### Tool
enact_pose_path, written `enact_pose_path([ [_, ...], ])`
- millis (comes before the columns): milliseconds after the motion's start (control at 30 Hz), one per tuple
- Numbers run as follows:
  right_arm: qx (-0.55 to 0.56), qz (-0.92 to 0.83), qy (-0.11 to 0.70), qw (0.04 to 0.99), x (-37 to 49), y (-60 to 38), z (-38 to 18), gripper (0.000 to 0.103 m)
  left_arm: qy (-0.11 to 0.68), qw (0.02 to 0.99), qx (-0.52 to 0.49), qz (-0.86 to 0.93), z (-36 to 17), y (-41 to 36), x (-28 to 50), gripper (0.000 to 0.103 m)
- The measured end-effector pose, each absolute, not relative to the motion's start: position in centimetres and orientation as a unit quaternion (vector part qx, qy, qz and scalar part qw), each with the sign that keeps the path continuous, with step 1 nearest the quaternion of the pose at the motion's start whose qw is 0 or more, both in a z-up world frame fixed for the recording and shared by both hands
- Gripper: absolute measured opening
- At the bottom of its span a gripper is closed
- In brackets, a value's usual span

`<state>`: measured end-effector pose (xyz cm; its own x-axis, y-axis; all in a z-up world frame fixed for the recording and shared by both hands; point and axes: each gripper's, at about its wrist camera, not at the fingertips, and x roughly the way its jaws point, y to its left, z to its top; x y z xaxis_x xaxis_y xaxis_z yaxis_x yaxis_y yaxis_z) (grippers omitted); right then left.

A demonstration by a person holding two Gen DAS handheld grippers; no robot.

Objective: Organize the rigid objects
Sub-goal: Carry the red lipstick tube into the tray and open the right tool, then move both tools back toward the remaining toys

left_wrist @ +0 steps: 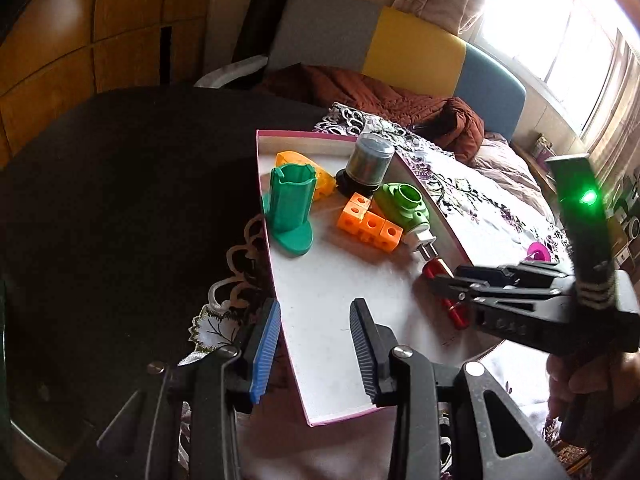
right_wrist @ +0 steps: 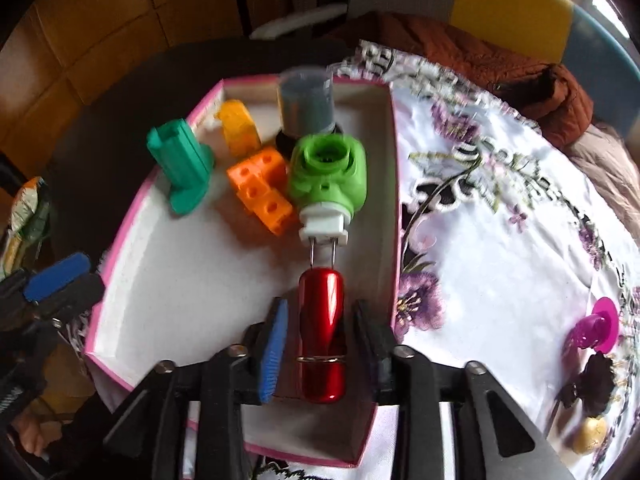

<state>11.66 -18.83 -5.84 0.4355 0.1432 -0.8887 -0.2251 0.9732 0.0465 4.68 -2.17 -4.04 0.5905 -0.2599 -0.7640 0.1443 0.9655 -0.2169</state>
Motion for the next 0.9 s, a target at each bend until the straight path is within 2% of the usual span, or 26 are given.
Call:
enact_pose_path([
  [433, 0.017, 0.062, 0.435, 0.898, 9.2, -23.1, -1.5, 0.062, 0.428, 0.895, -0.042, -0.12, -3.1, -3.3, 4.0, 0.036],
  [500, 0.025, 0.048, 0.426, 0.903, 9.1, -24.4, -1.2, 0.067, 0.426, 0.896, -0.038, -0.122, -3.0, -3.6, 3.8, 0.036],
  [833, 0.062, -0.053, 0.388, 0.918, 7.1, -33.2, 0.7, 0.077, 0.427, 0.894, -0.013, -0.137, -2.7, -5.5, 3.2, 0.036],
  [900, 0.072, -0.08, 0.375, 0.921, 6.6, -35.4, 1.3, 0.082, 0.426, 0.894, -0.009, -0.141, -2.7, -5.9, 3.1, 0.036],
])
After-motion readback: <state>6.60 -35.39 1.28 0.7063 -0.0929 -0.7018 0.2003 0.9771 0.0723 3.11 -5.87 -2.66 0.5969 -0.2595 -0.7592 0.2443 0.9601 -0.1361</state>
